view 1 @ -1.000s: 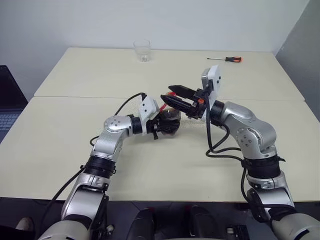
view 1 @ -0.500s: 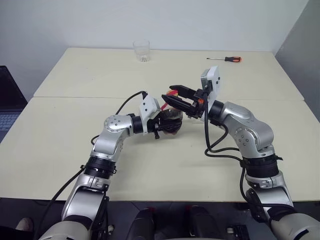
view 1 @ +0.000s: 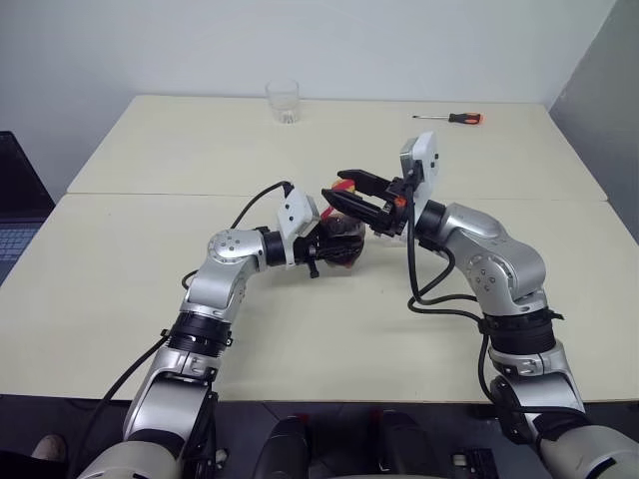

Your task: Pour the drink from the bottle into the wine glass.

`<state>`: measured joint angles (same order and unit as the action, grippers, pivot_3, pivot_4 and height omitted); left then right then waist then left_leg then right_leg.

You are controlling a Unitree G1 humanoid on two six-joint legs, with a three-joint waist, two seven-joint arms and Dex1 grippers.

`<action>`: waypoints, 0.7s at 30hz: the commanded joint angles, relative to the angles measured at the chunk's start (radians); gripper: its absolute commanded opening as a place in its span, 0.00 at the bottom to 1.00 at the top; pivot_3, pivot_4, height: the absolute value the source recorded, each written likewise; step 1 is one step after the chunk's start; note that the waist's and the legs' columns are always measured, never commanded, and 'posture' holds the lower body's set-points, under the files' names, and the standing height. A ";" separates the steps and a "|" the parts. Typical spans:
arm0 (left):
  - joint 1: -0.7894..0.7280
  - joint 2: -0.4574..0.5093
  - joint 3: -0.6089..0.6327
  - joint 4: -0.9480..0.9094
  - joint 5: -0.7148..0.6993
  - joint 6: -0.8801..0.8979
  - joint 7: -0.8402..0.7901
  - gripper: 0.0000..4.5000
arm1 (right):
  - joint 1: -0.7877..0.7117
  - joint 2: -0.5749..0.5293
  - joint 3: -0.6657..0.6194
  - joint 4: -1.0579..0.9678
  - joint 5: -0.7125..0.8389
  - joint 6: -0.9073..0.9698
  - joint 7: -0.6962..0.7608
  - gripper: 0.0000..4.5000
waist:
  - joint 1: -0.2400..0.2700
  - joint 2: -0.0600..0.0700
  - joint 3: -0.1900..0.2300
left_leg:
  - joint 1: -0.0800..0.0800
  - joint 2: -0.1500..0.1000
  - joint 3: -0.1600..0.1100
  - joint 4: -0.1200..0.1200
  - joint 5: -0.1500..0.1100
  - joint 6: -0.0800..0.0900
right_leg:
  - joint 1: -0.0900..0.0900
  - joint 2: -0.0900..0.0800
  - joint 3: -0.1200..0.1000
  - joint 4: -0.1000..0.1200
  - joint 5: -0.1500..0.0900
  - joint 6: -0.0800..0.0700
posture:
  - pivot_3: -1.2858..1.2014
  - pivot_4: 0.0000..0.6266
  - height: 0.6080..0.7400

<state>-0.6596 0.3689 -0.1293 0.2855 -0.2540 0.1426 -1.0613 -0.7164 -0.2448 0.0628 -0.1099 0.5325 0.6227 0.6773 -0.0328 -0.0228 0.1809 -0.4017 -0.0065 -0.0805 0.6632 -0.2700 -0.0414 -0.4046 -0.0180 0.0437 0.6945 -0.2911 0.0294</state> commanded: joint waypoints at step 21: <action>-0.040 0.001 0.033 -0.020 -0.032 -0.014 -0.012 0.23 | -0.033 0.001 -0.020 -0.009 0.007 -0.021 0.012 0.60 | 0.000 0.000 0.000 | 0.000 0.000 0.000 0.000 0.000 0.000 | 0.000 0.000 0.000 0.000 0.000 0.000 | 0.52 0.24 1.00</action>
<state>-0.6668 0.3697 -0.1222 0.2866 -0.2613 0.1442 -1.0643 -0.7272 -0.2410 0.0615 -0.1098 0.5325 0.6216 0.6846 -0.0329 -0.0228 0.1809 -0.4017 -0.0066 -0.0804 0.6633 -0.2700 -0.0414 -0.4046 -0.0180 0.0437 0.6947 -0.2911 0.0295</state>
